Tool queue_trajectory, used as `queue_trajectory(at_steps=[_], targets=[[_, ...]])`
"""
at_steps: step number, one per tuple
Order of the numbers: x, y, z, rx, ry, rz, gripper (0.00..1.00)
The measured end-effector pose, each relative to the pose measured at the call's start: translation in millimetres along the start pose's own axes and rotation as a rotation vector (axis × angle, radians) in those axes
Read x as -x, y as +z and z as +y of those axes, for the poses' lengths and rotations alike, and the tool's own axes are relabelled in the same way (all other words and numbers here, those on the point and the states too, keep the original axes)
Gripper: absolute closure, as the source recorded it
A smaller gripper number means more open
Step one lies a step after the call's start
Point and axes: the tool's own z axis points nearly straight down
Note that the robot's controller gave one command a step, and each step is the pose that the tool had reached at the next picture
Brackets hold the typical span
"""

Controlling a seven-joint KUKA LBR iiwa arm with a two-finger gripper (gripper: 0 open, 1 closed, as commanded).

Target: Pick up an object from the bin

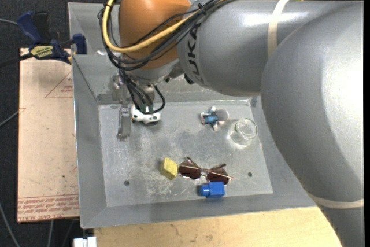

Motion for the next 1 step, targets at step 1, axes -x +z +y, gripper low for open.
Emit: queue_trajectory(at_steps=[1], targets=[[2.1,-5.4,-1.2,0.002,0.004,-0.008,0.0]])
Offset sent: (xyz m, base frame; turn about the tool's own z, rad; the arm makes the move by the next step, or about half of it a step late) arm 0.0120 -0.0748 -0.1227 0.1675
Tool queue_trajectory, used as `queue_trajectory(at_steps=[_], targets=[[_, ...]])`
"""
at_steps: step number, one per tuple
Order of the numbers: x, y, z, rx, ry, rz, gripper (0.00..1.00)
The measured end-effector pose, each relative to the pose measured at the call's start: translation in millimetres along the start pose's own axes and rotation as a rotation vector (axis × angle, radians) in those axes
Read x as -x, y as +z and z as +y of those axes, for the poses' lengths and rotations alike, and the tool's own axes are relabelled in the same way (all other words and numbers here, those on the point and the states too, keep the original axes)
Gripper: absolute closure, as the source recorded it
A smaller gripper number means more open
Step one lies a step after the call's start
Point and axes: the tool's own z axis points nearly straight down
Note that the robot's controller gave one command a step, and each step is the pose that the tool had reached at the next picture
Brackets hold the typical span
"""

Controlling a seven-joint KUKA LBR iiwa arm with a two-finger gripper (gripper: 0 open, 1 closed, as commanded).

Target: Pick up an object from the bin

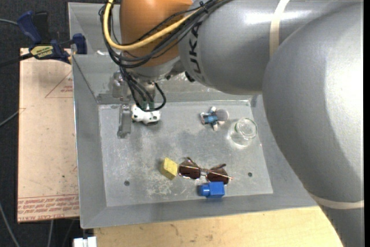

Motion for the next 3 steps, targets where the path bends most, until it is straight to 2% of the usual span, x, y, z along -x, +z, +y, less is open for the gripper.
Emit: queue_trajectory(at_steps=[1,2,3], targets=[[5.7,65,-37,0.001,0.082,-0.003,0.0],[23.0,57,-80,-0.001,-0.093,0.003,0.0],[35.5,52,-93,0.001,-0.003,-0.005,0.0]])
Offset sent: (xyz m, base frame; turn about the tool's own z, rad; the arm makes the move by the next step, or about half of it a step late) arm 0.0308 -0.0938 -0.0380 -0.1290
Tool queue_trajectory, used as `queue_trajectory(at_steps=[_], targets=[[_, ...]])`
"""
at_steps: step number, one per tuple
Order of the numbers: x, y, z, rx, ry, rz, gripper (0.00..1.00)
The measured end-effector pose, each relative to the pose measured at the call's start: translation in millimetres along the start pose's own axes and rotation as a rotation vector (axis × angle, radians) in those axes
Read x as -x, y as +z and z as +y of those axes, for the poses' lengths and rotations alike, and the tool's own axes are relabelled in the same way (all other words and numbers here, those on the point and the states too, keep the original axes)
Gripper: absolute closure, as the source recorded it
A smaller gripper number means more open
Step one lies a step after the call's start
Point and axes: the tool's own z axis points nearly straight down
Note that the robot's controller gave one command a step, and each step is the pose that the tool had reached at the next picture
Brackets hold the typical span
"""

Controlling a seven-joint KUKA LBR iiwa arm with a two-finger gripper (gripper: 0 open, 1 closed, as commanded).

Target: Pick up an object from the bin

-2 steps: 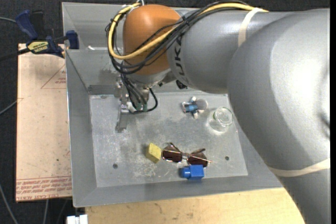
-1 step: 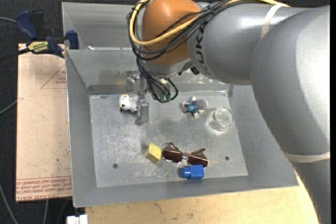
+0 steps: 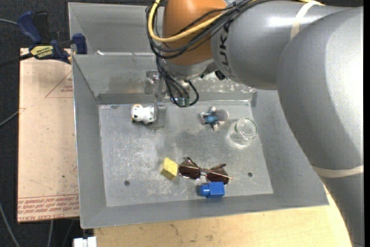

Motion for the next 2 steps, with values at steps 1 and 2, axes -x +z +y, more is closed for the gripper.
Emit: queue_trajectory(at_steps=[1,2], targets=[[-11.5,80.4,1.8,-0.004,0.248,0.009,0.0],[-10.3,76.1,6.4,-0.002,0.195,0.004,1.0]])
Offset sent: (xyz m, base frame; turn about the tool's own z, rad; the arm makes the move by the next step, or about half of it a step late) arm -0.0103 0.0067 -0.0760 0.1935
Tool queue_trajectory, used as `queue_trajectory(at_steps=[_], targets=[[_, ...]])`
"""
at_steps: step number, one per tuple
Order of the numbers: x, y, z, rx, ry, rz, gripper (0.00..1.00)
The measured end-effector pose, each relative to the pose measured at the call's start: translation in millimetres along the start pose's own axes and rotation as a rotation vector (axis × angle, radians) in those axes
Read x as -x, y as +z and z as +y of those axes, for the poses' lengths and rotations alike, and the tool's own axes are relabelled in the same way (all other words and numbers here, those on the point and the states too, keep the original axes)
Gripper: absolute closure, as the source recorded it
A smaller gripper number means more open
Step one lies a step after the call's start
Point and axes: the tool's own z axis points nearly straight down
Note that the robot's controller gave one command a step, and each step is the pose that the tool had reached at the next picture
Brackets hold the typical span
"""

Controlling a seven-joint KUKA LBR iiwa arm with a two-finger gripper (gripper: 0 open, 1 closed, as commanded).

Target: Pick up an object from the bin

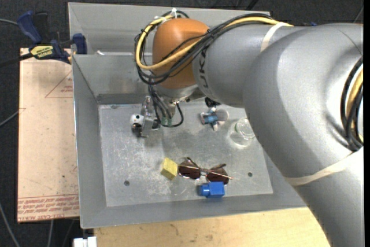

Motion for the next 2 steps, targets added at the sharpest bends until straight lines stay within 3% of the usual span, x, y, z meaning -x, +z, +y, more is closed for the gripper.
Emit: queue_trajectory(at_steps=[2], targets=[[-1.0,-2.3,-0.5,-0.002,0.0,0.004,1.0]])
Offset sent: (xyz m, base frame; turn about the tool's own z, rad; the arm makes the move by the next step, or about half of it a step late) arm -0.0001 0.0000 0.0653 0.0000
